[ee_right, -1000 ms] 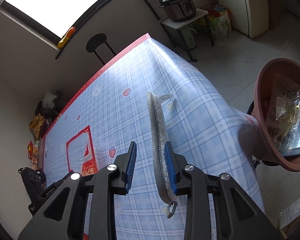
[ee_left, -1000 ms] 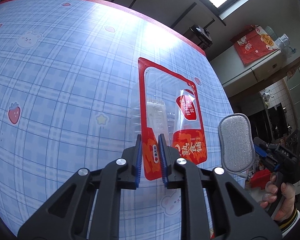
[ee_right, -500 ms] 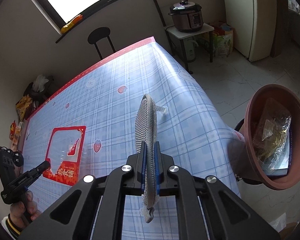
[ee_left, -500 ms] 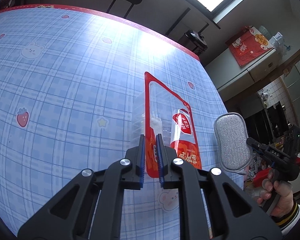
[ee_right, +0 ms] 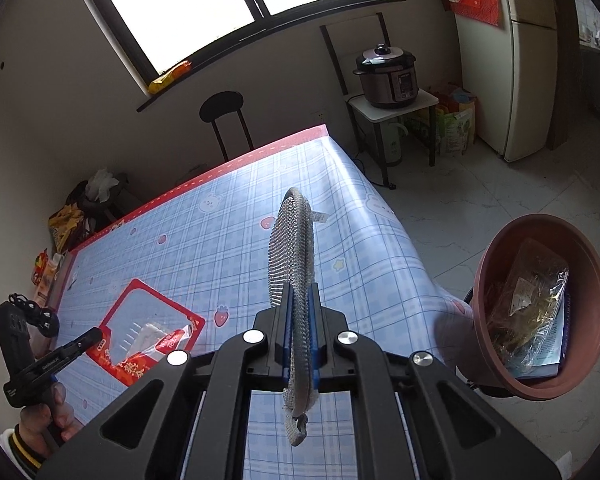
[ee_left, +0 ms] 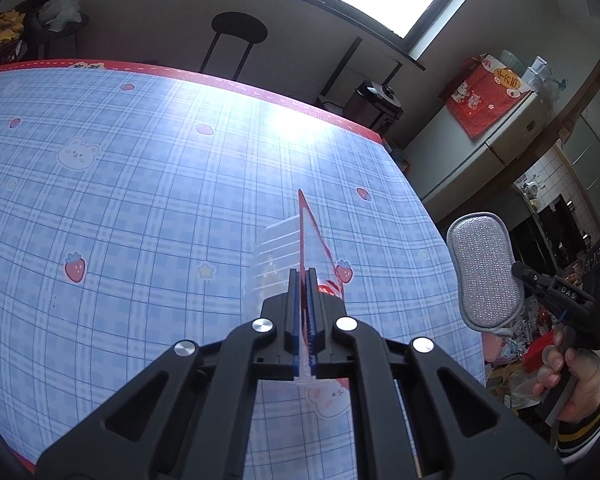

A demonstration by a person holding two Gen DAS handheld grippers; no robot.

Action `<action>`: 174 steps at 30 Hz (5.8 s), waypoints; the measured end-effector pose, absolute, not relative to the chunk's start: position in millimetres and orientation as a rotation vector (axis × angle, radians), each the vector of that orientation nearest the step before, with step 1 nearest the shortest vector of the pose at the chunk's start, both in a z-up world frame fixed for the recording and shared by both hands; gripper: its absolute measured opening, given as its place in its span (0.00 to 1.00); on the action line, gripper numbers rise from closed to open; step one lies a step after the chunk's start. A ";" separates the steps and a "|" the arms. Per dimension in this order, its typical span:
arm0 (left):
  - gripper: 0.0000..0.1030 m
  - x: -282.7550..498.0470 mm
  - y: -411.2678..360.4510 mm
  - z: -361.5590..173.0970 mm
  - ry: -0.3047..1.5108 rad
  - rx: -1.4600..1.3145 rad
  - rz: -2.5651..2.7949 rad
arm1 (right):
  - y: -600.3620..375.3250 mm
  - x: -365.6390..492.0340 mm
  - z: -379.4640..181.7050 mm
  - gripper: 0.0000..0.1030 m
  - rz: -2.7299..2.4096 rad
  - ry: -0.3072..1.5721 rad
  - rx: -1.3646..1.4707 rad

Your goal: Collect trash

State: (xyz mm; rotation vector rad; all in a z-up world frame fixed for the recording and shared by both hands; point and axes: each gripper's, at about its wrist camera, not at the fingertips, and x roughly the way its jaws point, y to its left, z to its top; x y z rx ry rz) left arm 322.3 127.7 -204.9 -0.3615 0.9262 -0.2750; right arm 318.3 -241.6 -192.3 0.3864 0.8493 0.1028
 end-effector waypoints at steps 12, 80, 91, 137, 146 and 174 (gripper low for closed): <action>0.05 309.8 92.7 -172.3 0.885 -0.275 -0.314 | -281.1 288.6 -173.9 0.07 0.082 0.792 0.429; 0.05 311.1 -328.2 -54.9 0.671 -0.090 -0.835 | -618.1 138.5 -117.4 0.86 -0.353 0.642 0.500; 0.57 323.3 -350.7 -54.1 0.682 -0.157 -0.887 | -627.9 134.7 -135.3 0.86 -0.367 0.682 0.528; 0.94 228.6 51.6 -2.2 0.568 0.005 -0.301 | -291.1 159.3 -27.4 0.95 -0.191 0.627 0.182; 0.94 223.6 50.2 -4.4 0.564 0.052 -0.271 | -277.3 157.7 -26.6 0.95 -0.215 0.619 0.142; 0.94 226.8 9.7 -7.0 0.569 0.072 -0.329 | -289.1 151.3 -20.2 0.95 -0.286 0.599 0.095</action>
